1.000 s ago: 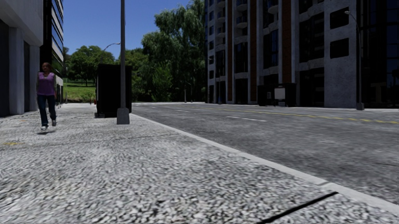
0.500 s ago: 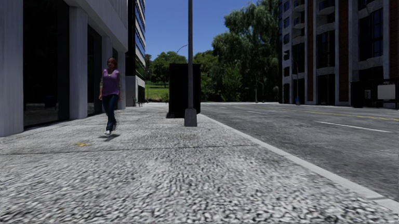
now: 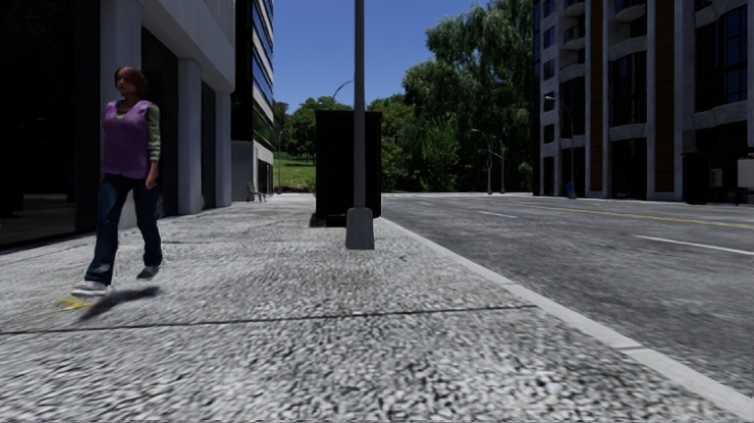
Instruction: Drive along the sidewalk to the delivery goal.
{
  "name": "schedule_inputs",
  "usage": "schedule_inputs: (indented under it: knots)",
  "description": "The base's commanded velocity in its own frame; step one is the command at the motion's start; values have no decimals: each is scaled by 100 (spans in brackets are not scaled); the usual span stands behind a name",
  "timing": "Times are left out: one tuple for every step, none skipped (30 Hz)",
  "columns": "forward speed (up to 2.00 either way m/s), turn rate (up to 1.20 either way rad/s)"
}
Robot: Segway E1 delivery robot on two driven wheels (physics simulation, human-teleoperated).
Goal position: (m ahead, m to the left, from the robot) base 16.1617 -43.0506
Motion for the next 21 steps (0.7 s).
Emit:
schedule_inputs:
  knots:
    - [178,0]
    - [177,0]
    - [177,0]
    - [177,14]
    - [177,94]
    - [177,120]
    - [177,120]
    - [177,120]
    - [179,120]
    - [190,120]
    - [200,120]
    - [200,120]
    - [200,83]
    - [200,65]
    - [200,41]
    - [200,5]
    - [200,2]
    - [200,1]
    - [200,1]
    - [200,1]
    - [200,2]
